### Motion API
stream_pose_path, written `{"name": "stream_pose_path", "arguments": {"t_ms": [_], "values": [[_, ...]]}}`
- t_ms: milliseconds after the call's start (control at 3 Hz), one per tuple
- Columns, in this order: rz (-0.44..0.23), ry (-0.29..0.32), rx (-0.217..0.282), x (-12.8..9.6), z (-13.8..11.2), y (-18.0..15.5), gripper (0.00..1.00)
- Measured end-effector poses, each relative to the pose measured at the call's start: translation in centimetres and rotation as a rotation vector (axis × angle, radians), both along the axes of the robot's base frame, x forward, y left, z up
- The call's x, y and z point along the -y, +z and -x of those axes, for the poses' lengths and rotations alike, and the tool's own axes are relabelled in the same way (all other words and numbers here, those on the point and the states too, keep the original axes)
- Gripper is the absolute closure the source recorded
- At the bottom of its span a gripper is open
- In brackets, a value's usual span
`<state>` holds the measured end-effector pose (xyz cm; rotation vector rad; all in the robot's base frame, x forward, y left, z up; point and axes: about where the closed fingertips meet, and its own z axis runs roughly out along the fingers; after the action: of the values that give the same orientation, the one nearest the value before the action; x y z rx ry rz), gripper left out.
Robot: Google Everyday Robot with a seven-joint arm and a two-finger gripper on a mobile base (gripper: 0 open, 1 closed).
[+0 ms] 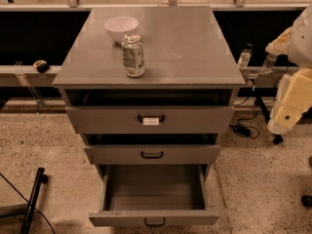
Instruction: Close bottom drawer
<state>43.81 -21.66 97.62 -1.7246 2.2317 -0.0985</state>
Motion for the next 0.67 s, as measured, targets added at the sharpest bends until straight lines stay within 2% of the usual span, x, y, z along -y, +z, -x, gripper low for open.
{"name": "stream_pose_path", "arguments": {"t_ms": [333, 667], "values": [[0.0, 0.0, 0.0, 0.0, 0.0, 0.0, 0.0], [-0.06, 0.027, -0.016, -0.6, -0.1, -3.3, 0.0]]}}
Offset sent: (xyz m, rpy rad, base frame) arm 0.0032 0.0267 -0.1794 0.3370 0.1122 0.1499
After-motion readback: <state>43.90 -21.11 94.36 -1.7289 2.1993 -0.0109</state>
